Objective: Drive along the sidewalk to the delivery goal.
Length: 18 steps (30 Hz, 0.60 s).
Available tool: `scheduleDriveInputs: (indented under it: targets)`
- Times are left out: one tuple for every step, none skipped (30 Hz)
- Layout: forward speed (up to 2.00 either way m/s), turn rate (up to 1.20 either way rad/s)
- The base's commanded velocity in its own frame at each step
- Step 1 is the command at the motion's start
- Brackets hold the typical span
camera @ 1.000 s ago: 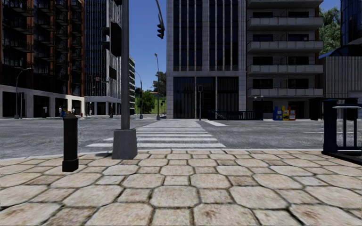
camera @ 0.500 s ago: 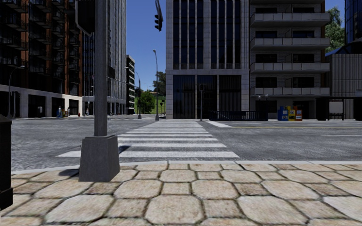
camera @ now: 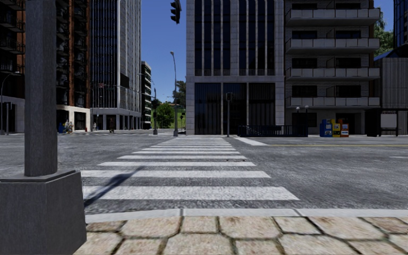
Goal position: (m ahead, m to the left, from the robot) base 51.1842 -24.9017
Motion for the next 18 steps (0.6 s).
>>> scheduleDriveInputs:
  targets:
    - [2.0, 0.0]
    - [2.0, 0.0]
    - [2.0, 0.0]
    - [2.0, 0.0]
    - [2.0, 0.0]
    - [2.0, 0.0]
    - [2.0, 0.0]
    - [2.0, 0.0]
    - [2.0, 0.0]
    - [2.0, 0.0]
    - [2.0, 0.0]
    - [2.0, 0.0]
    - [2.0, 0.0]
    - [2.0, 0.0]
    - [2.0, 0.0]
    - [2.0, 0.0]
    - [2.0, 0.0]
    - [2.0, 0.0]
